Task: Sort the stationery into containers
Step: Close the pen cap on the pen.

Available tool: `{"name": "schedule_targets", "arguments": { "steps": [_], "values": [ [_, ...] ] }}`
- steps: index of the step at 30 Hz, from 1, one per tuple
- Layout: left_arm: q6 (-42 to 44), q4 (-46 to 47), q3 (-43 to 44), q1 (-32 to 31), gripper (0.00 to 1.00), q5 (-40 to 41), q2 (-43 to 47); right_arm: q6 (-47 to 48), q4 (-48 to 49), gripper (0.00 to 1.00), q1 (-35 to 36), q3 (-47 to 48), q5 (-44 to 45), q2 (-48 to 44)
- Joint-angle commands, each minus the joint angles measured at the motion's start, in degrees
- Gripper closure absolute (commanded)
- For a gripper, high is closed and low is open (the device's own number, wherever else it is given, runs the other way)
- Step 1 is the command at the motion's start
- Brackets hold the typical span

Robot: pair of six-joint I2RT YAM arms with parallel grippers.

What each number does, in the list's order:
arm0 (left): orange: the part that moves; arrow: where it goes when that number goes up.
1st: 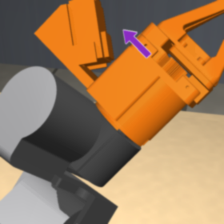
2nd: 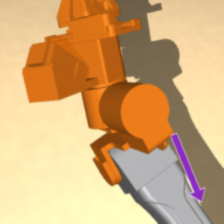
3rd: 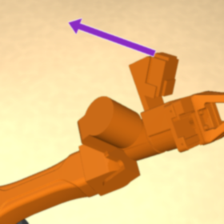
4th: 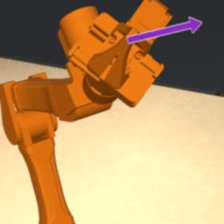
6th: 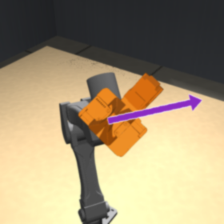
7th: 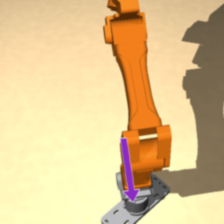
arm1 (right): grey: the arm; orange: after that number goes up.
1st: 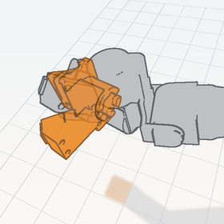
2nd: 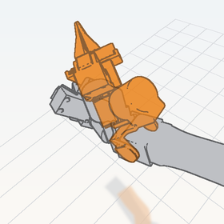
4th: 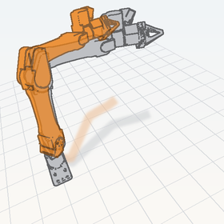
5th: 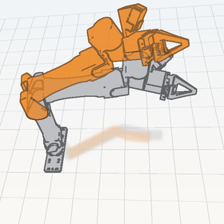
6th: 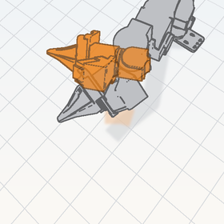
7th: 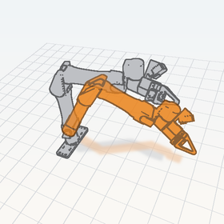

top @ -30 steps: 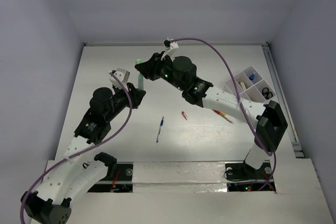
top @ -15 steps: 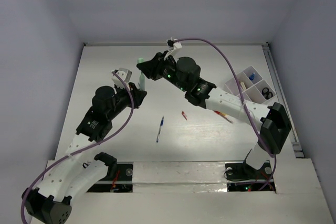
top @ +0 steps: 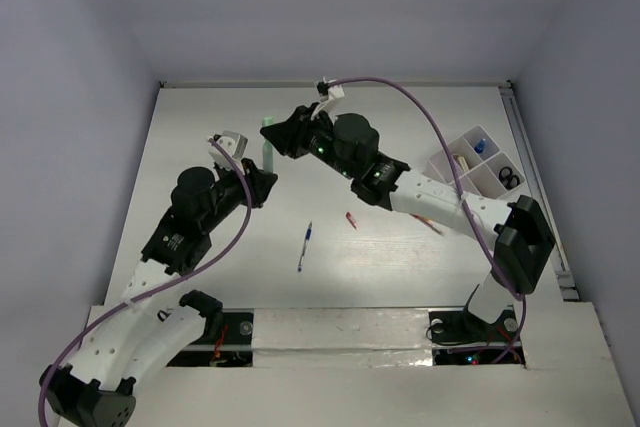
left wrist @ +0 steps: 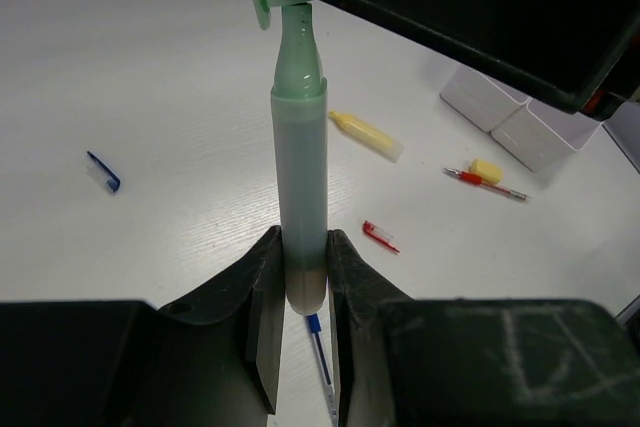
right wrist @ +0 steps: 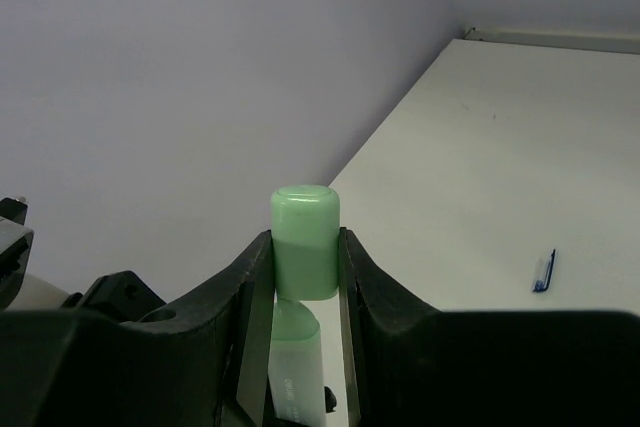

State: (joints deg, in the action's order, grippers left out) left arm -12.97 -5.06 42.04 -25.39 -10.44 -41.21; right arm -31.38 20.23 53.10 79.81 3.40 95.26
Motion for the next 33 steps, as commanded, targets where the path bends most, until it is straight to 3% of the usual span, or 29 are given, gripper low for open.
{"name": "schedule_targets", "arguments": {
  "steps": [1,11,23,33],
  "values": [
    [-0.3,3.0,0.2,0.3,1.00,0.9,0.7,-0.2,2.8,1.00,1.6,-0.8,0.1,-1.5],
    [-1.0,3.2,0.0,1.4,1.00,2.7,1.8,1.6,4.5,1.00,4.0,-4.0,3.6,-3.2],
    [-1.5,4.3,-0.2,1.9,1.00,2.1,3.0,-2.9,11.0,1.00,5.2,-12.0,-2.7,-4.2],
    [-4.6,6.5,2.2,1.9,1.00,-1.5,1.5,1.8,4.3,1.00,7.0,-16.1,2.6,-6.8]
  ]
}}
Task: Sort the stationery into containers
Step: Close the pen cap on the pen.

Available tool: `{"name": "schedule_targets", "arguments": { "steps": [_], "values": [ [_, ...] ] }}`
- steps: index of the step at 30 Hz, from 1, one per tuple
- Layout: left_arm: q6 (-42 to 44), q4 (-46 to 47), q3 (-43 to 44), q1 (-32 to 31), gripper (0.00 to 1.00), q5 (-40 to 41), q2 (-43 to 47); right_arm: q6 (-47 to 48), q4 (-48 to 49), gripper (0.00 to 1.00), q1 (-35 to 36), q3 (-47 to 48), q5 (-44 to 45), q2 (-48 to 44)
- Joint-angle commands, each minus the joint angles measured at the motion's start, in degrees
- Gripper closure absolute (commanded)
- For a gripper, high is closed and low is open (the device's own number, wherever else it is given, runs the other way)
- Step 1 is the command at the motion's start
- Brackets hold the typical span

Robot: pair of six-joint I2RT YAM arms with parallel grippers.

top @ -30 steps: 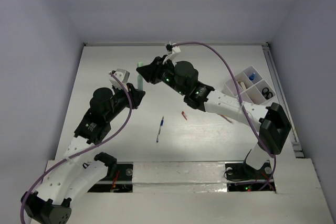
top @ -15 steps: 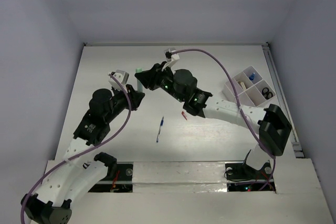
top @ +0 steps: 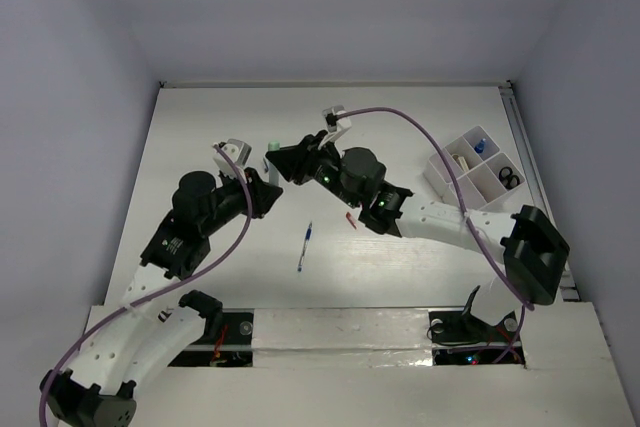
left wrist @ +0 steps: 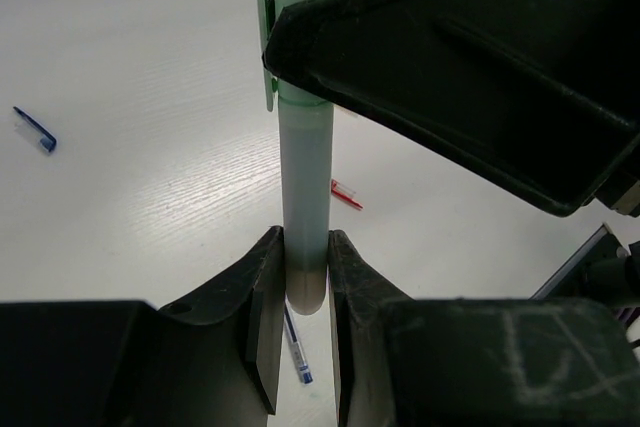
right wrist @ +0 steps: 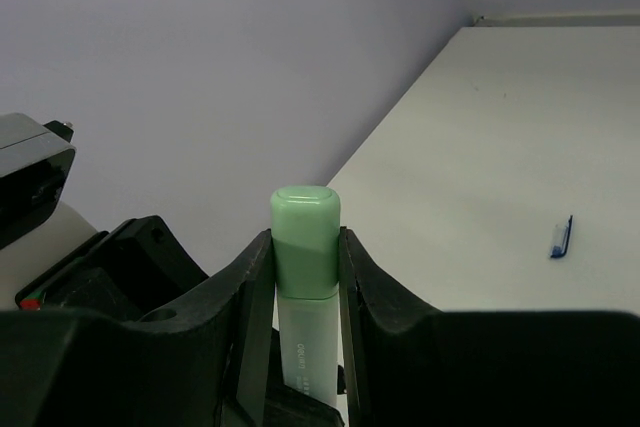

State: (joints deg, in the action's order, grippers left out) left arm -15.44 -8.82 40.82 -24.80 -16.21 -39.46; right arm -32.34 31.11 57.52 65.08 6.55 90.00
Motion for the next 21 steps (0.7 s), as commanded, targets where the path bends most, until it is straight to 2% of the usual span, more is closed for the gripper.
{"name": "schedule_targets", "arguments": {
  "steps": [1,7,21],
  "values": [
    [-2.3,10.2,3.9,1.3,1.00,3.9,-0.4,2.6,-6.2,1.00,2.6,-1.7,-0.9,-1.5],
    [-2.4,10.0,7.2,1.3,1.00,3.7,-1.0,1.2,-6.6,1.00,2.6,-3.4,-3.3,-2.5],
    [-4.8,14.5,16.4,1.3,1.00,2.2,-6.1,-7.6,-3.3,1.00,5.5,-17.3,-5.9,-3.7]
  ]
}}
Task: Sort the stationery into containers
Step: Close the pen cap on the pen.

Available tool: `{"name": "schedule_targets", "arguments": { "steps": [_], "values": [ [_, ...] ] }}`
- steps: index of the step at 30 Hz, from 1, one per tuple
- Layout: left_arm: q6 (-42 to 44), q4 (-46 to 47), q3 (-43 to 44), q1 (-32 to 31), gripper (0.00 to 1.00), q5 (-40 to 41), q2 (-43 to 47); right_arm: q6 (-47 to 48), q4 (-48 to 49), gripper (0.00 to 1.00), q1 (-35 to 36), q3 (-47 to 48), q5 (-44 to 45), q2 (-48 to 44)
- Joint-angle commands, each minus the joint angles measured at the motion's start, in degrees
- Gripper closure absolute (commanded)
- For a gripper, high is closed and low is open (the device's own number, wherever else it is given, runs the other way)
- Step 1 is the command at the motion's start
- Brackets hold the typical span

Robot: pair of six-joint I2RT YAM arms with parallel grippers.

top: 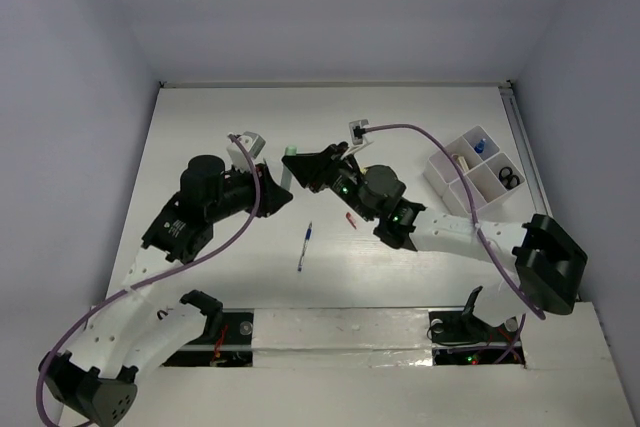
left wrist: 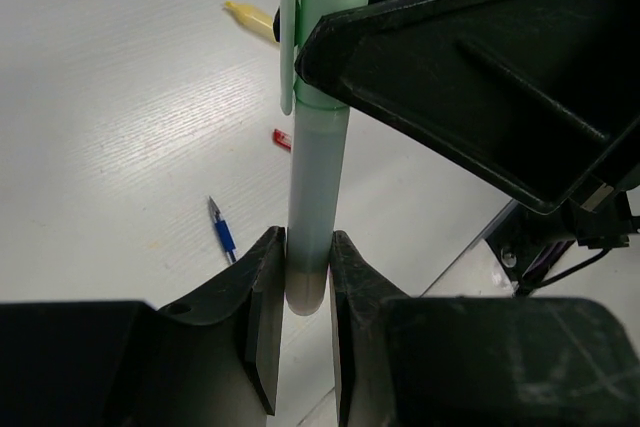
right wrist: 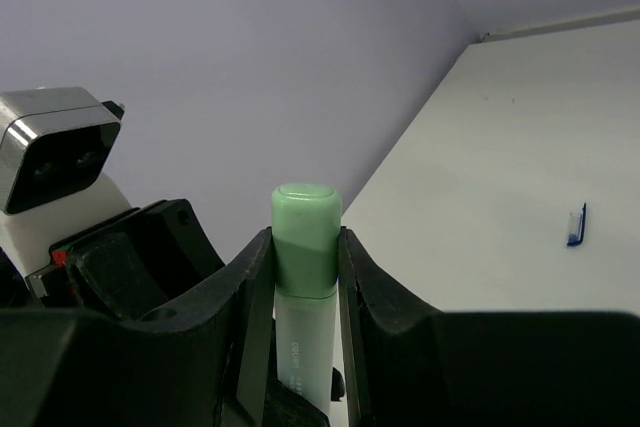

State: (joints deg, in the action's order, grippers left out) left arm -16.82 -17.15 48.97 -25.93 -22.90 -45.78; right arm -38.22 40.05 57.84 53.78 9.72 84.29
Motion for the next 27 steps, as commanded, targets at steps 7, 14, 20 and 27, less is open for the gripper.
{"name": "schedule_targets", "arguments": {
  "steps": [7,14,20,27],
  "values": [
    [-4.7,24.9,8.8,2.5,1.00,7.7,-1.6,-5.5,-9.6,1.00,8.2,-7.9,-9.3,5.0],
    [-3.0,24.4,10.4,2.5,1.00,9.5,-2.4,-6.0,-9.6,1.00,9.3,-8.5,-9.3,5.3],
    [-2.2,24.8,14.7,2.5,1.00,11.1,-5.0,-6.4,-10.8,1.00,11.0,-7.9,-8.6,6.4],
    [-4.1,25.1,21.3,2.5,1.00,9.4,-9.3,-6.4,-14.7,1.00,12.1,-7.6,-6.1,6.3]
  ]
}}
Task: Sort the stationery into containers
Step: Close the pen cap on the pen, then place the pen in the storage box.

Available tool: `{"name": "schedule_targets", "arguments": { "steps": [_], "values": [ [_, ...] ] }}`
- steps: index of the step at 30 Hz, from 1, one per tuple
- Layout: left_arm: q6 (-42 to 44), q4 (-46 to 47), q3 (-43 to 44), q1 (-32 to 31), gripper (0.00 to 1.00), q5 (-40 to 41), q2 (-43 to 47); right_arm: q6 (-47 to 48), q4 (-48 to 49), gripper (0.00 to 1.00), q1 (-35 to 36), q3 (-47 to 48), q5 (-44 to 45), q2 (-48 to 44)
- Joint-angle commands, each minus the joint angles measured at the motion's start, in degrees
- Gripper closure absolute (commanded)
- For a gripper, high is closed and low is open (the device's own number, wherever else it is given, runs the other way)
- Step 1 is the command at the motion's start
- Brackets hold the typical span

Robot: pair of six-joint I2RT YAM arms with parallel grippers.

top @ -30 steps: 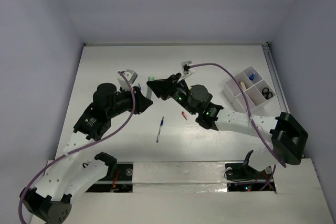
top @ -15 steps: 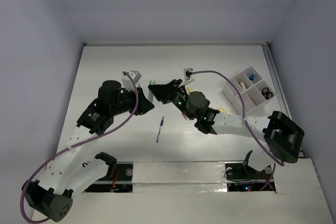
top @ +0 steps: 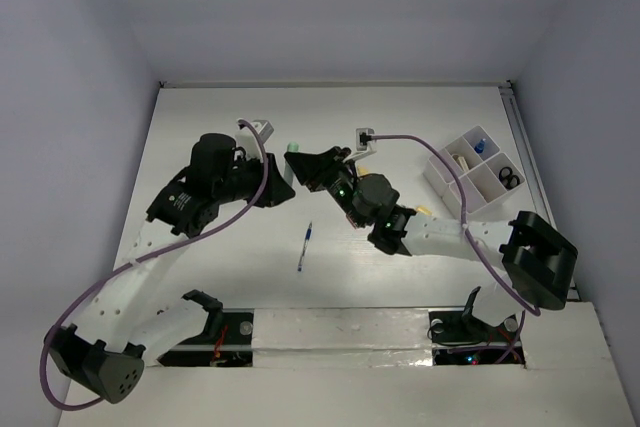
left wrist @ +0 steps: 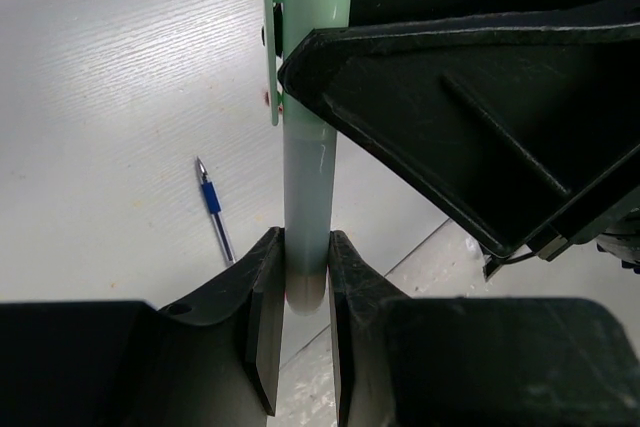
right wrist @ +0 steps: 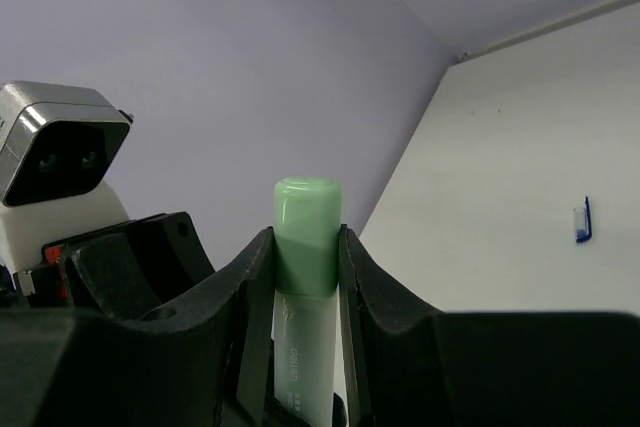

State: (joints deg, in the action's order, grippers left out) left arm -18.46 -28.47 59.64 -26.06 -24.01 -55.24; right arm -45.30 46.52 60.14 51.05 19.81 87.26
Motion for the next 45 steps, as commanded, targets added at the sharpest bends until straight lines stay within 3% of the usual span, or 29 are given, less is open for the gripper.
{"name": "schedule_targets", "arguments": {
  "steps": [1,8,9,11,12,14,18,22,25,27,31,39,45],
  "values": [
    [-2.9,36.3,10.8,2.6,1.00,10.4,0.0,0.7,-21.9,1.00,9.8,-5.0,-16.0,3.4],
    [-4.1,37.6,0.8,2.6,1.00,7.8,4.4,3.2,-24.2,1.00,9.0,-4.1,-13.0,-1.6],
    [-4.8,37.6,-0.6,2.6,1.00,7.5,5.8,3.5,-24.2,0.95,7.1,-3.7,-13.8,-3.4],
    [-5.5,37.2,-4.6,2.6,1.00,6.6,7.2,4.3,-25.9,0.71,4.4,-1.6,-17.9,-5.2],
    [-5.8,36.8,-5.7,2.6,1.00,6.4,8.6,4.5,-26.1,0.51,1.3,-1.3,-19.0,-7.9],
    [-5.8,35.6,-9.0,2.6,1.00,6.8,10.8,4.3,-25.7,0.37,-2.2,-1.6,-24.6,-11.4],
    [-5.3,33.9,-12.3,2.6,1.00,6.9,13.8,6.7,-28.7,0.20,-9.0,-0.5,-30.3,-20.4],
    [-5.4,34.4,-14.5,2.6,1.00,3.9,14.9,11.2,-33.2,0.12,-13.4,2.9,-39.3,-25.3],
    [-6.3,37.5,-16.3,2.6,1.00,-3.0,14.8,15.4,-35.8,0.08,-16.8,7.5,-46.6,-23.8],
    [-7.6,42.0,-18.0,2.6,1.00,-12.0,14.3,18.7,-36.2,0.03,-19.1,10.6,-55.4,-21.1],
    [-11.0,46.3,-19.4,2.6,1.00,-18.3,13.8,18.3,-32.6,0.01,-20.3,15.4,-65.7,-15.4],
    [-16.1,55.6,-22.0,2.6,1.00,-25.6,11.5,17.3,-30.1,0.01,-20.3,20.7,-68.2,-8.2],
    [-16.2,56.5,-22.5,2.6,1.00,-27.1,9.3,13.2,-23.8,0.10,-20.3,20.1,-70.6,-6.0]
  ]
}}
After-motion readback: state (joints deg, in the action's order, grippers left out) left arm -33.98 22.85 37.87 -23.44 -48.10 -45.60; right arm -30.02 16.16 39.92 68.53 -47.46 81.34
